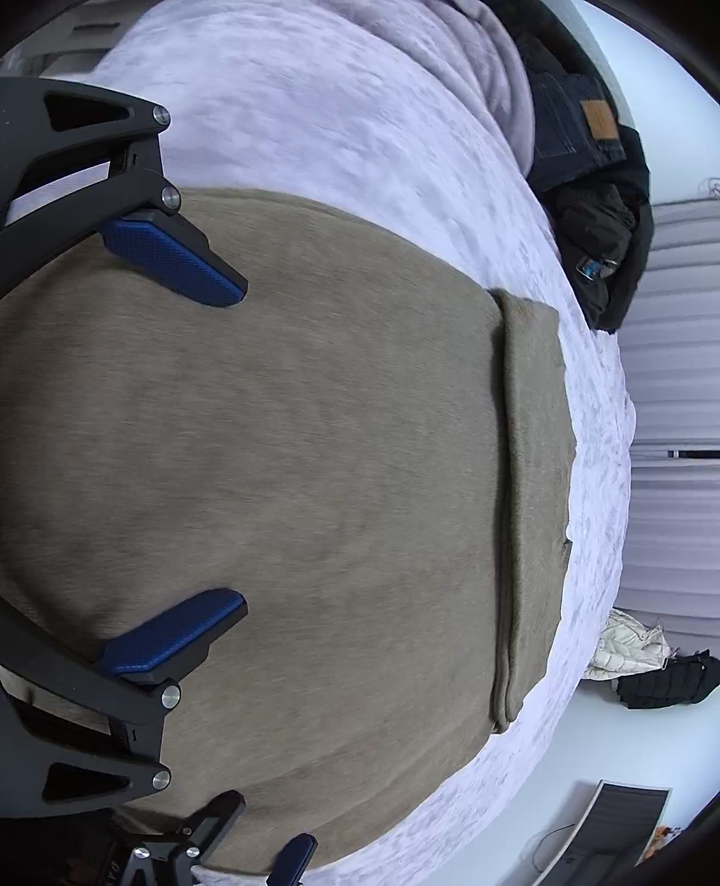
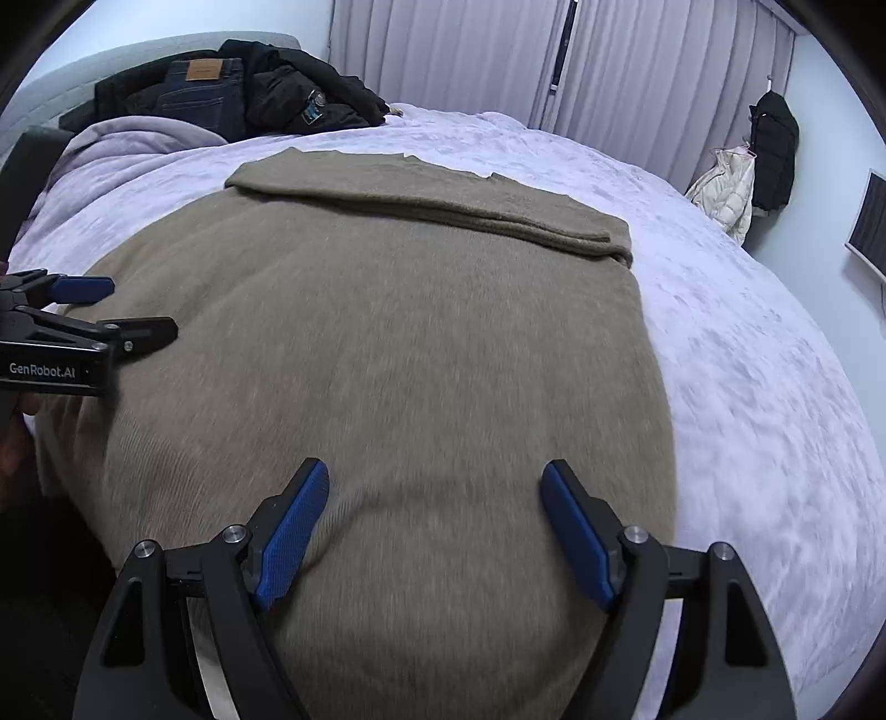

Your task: Fold small clothes

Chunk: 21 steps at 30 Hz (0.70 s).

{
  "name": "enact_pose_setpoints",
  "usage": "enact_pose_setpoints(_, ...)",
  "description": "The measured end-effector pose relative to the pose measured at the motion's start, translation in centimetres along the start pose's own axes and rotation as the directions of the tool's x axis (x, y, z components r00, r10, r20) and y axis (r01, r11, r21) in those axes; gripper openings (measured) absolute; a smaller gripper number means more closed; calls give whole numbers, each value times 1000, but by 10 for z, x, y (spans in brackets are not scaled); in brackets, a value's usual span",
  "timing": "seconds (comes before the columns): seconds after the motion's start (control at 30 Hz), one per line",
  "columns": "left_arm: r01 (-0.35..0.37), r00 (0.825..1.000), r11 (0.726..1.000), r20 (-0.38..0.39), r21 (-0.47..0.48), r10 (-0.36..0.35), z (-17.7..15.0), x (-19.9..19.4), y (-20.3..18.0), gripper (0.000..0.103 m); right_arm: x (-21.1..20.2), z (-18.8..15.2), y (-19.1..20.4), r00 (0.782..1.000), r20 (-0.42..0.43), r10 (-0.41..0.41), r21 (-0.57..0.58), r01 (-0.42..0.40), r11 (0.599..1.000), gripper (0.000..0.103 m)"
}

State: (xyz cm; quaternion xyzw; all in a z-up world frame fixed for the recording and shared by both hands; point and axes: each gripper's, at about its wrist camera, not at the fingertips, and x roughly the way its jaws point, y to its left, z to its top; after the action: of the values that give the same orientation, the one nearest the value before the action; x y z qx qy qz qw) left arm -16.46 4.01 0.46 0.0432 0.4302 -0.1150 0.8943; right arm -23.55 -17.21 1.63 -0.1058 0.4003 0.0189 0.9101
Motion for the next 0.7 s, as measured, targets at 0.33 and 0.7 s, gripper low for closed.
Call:
enact_pose_setpoints(0.33,-22,1000,996,6,82,22,-27,-50,-10,103,-37,-20,19,996,-19,-88,-82,86,993,83)
enact_pose_setpoints(0.7,7,997,993,-71,114,2,-41,-20,5,103,-10,-1,27,994,-22,106,-143,-108,984,83)
